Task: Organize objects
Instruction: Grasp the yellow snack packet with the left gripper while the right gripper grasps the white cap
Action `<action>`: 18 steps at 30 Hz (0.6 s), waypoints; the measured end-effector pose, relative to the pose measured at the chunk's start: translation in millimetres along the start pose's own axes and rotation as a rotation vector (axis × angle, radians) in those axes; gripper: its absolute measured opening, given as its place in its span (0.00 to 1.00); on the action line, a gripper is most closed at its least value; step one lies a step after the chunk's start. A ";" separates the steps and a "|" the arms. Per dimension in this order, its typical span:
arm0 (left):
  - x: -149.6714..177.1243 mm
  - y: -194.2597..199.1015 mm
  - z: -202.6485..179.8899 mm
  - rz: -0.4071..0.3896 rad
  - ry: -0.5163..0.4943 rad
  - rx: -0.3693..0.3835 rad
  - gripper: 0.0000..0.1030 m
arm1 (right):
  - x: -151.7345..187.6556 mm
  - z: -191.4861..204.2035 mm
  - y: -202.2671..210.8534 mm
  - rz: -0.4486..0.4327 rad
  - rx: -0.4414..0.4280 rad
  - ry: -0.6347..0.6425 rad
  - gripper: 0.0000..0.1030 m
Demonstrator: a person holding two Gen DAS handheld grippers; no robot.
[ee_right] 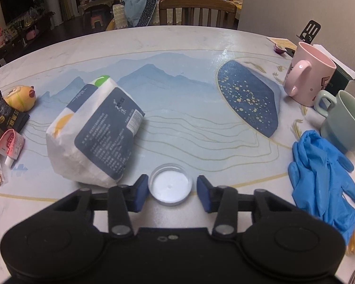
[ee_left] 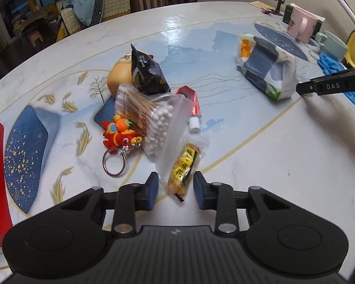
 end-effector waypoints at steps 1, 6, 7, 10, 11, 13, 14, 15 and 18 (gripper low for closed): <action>1.7 1.0 -0.9 -0.001 -0.007 0.004 0.24 | 1.4 1.0 1.1 0.000 0.002 0.004 0.37; 11.8 7.0 -1.6 -0.009 -0.005 0.029 0.18 | 11.4 6.1 7.5 0.001 0.009 0.023 0.37; 13.8 9.7 -1.3 -0.012 0.002 0.033 0.18 | 14.2 7.3 9.4 0.005 0.010 0.025 0.37; 20.7 18.3 -0.9 -0.024 0.009 0.044 0.18 | 24.4 14.7 18.2 0.011 -0.005 0.036 0.37; 23.9 20.0 -0.8 -0.023 0.007 0.045 0.18 | 28.5 18.2 21.5 0.013 -0.010 0.043 0.37; 31.4 21.8 0.5 -0.017 0.006 0.040 0.18 | 37.2 27.1 27.7 0.022 -0.024 0.056 0.37; 35.4 22.8 1.8 -0.014 0.010 0.036 0.18 | 42.1 32.6 30.7 0.030 -0.034 0.063 0.37; 39.2 24.4 3.2 -0.013 0.018 0.038 0.17 | 46.8 39.0 34.2 0.035 -0.043 0.073 0.37; 49.3 31.5 7.4 -0.016 0.038 0.035 0.17 | 58.2 59.6 46.0 0.042 -0.079 0.102 0.37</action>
Point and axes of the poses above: each gripper's, at about its wrist camera, not at the fingertips, and y roughly against the way its jaws point, z to its left, x to its underside, the point moved 10 cm from there along -y, roughly the way its jaws point, and after that the axes turned 8 degrees about z, right-handed, at the moved point
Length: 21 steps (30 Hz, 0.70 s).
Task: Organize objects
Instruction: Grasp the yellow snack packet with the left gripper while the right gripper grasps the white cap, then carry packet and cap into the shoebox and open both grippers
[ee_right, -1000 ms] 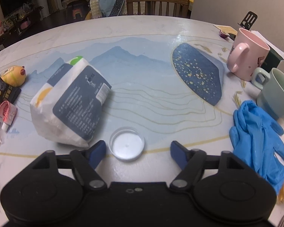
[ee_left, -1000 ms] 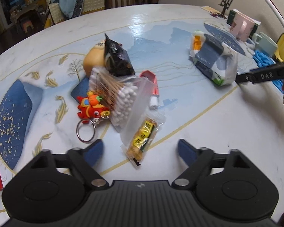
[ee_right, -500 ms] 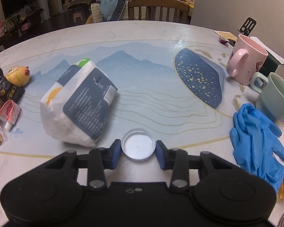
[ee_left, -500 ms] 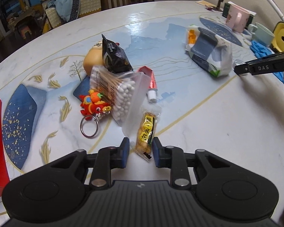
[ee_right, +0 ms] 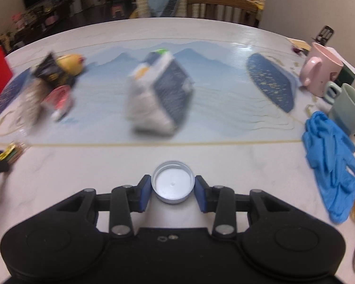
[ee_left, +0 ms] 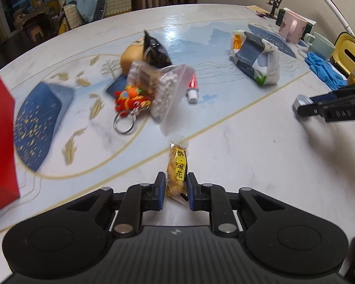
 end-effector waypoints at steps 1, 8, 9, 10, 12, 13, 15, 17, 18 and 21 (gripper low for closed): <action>3.0 2.8 1.1 -0.003 0.004 0.003 0.17 | 2.3 7.9 3.2 0.001 -0.013 0.011 0.37; 30.6 14.3 13.4 0.007 0.056 0.005 0.17 | 7.6 70.5 24.8 -0.004 -0.095 0.109 0.37; 34.4 16.3 16.2 0.006 0.068 0.008 0.17 | 8.2 80.0 27.0 -0.003 -0.104 0.126 0.37; 37.8 18.7 19.5 0.004 0.079 0.012 0.17 | 8.7 89.5 29.3 -0.003 -0.111 0.144 0.37; 43.1 24.6 26.8 -0.004 0.099 0.016 0.17 | 8.2 106.7 32.9 0.000 -0.130 0.169 0.37; 44.9 28.3 31.1 -0.010 0.108 0.019 0.17 | 7.5 115.4 34.3 0.003 -0.141 0.181 0.37; 47.8 35.7 40.4 -0.024 0.127 0.020 0.17 | 5.8 132.3 37.2 0.003 -0.151 0.207 0.37; 50.1 43.0 50.5 -0.038 0.149 0.024 0.17 | 4.6 149.5 40.9 0.001 -0.162 0.236 0.37; 50.9 46.8 55.7 -0.045 0.160 0.026 0.17 | 3.2 157.5 42.9 -0.002 -0.165 0.249 0.37; 52.9 59.0 71.0 -0.062 0.185 0.030 0.17 | -1.3 179.9 48.3 -0.008 -0.172 0.282 0.37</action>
Point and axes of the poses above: each gripper's, at about its wrist camera, not at the fingertips, and y roughly against the way its jaws point, z to its left, x to its underside, the point moved 10 cm from there along -y, roughly the way its jaws point, and after that the axes turned 8 degrees about z, right-handed, at the moved point
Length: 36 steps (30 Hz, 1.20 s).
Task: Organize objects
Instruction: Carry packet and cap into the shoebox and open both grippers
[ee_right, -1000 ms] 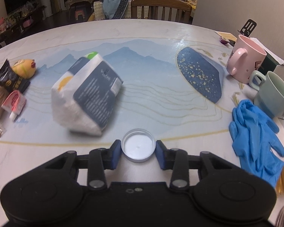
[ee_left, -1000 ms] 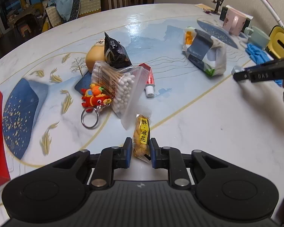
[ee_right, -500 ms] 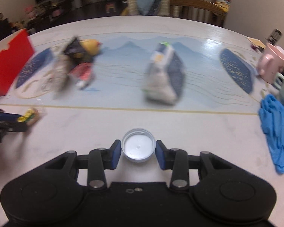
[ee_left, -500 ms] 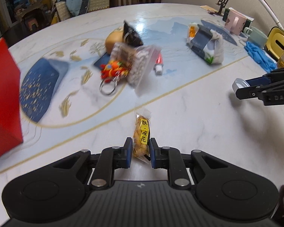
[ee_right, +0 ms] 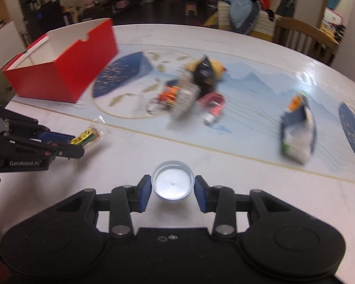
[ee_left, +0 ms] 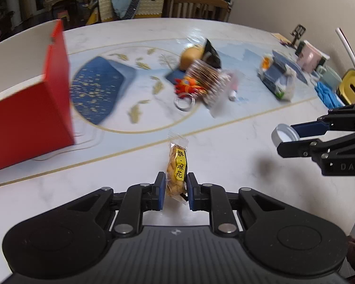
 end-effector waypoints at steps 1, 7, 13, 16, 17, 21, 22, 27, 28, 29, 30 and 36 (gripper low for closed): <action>-0.8 4.5 4.9 -0.007 0.007 0.002 0.17 | -4.3 6.6 0.9 -0.002 0.000 0.010 0.37; -4.6 29.4 37.6 -0.036 0.032 -0.003 0.17 | -33.3 41.2 6.0 -0.023 0.003 0.056 0.37; -8.9 55.5 72.6 -0.065 0.030 -0.012 0.17 | -64.6 71.6 9.7 -0.052 0.004 0.084 0.37; -13.0 68.4 87.7 -0.082 0.034 -0.011 0.17 | -81.1 87.3 11.8 -0.070 -0.004 0.094 0.37; -14.5 72.8 91.7 -0.088 0.031 -0.008 0.17 | -86.0 92.7 12.5 -0.076 -0.004 0.101 0.37; -18.8 89.0 105.1 -0.113 0.004 -0.010 0.17 | -106.4 115.3 12.2 -0.094 -0.002 0.127 0.37; -19.4 93.0 109.2 -0.119 0.002 -0.009 0.17 | -111.4 120.8 12.1 -0.099 -0.003 0.134 0.37; -23.8 108.7 132.5 -0.145 0.002 -0.014 0.17 | -135.9 146.1 10.6 -0.118 -0.011 0.161 0.37; -24.5 110.1 137.2 -0.147 0.003 -0.017 0.17 | -140.8 150.9 9.8 -0.121 -0.011 0.167 0.37; -24.8 112.2 142.8 -0.149 0.005 -0.019 0.17 | -145.6 156.0 8.6 -0.123 -0.010 0.174 0.37; -25.4 114.1 148.5 -0.151 0.007 -0.020 0.17 | -150.5 161.2 7.4 -0.126 -0.011 0.182 0.37; -31.0 119.9 184.0 -0.154 0.014 -0.045 0.17 | -176.9 195.5 -9.2 -0.125 0.002 0.237 0.37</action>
Point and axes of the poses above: each gripper's, at about its wrist camera, not at the fingertips, and y roughly against the way its jaws point, z to its left, x to its underside, the point moved 10 cm from there along -y, roughly the way its jaws point, and after that the axes turned 8 degrees about z, right-handed, at the moved point
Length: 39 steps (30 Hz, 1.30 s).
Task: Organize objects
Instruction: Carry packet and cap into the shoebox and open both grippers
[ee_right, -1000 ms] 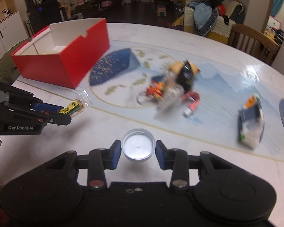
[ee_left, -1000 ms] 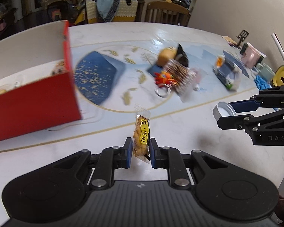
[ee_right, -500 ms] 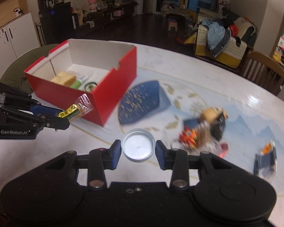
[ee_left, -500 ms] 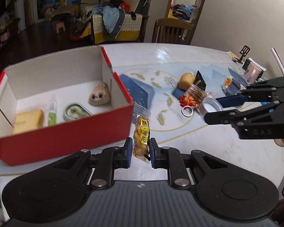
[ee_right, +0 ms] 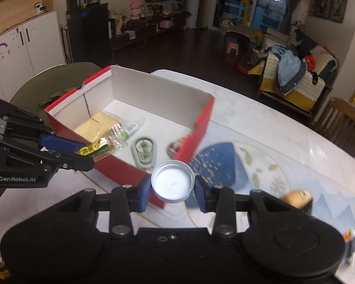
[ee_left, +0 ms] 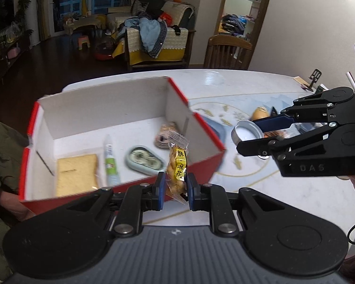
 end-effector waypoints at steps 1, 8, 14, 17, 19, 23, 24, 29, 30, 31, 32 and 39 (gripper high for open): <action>-1.7 0.1 6.4 0.000 0.001 -0.006 0.17 | -5.4 4.1 -3.7 -0.001 0.000 0.007 0.37; -14.4 -11.3 53.1 0.035 0.003 -0.052 0.17 | -41.2 23.5 -37.4 0.027 -0.018 0.012 0.37; -23.1 -30.8 91.3 0.081 -0.013 -0.106 0.17 | -58.1 35.4 -71.7 0.074 -0.024 0.015 0.37; -25.9 -46.5 106.6 0.127 -0.039 -0.136 0.17 | -62.7 42.6 -88.9 0.102 0.007 0.056 0.37; -27.3 -56.2 114.1 0.152 -0.058 -0.155 0.17 | -65.2 47.2 -102.0 0.131 0.010 0.063 0.37; -30.7 -73.5 125.0 0.202 -0.087 -0.179 0.17 | -68.4 52.7 -125.3 0.177 0.016 0.070 0.37; -30.7 -78.2 127.0 0.221 -0.092 -0.181 0.17 | -68.8 52.9 -131.2 0.192 0.017 0.067 0.37; -28.6 -96.9 137.7 0.294 -0.094 -0.191 0.17 | -69.3 51.4 -156.6 0.256 0.022 0.033 0.37; -28.6 -99.2 139.5 0.304 -0.087 -0.188 0.17 | -68.9 51.1 -159.7 0.266 0.018 0.024 0.37; -28.3 -101.3 141.3 0.311 -0.080 -0.184 0.17 | -68.2 50.5 -162.2 0.276 0.015 0.016 0.37; -28.4 -103.4 141.9 0.318 -0.076 -0.178 0.17 | -68.0 49.5 -164.6 0.286 0.017 0.005 0.37; -28.6 -116.5 143.3 0.361 -0.095 -0.176 0.17 | -58.7 45.0 -179.1 0.361 0.023 -0.037 0.37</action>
Point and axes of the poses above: each gripper's, at about its wrist camera, not at the fingertips, and y roughly against the way its jaws point, z to its left, x to its underside, the point moved 10 cm from there along -y, roughly the way its jaws point, and after that the axes turned 8 degrees about z, right-handed, at the moved point
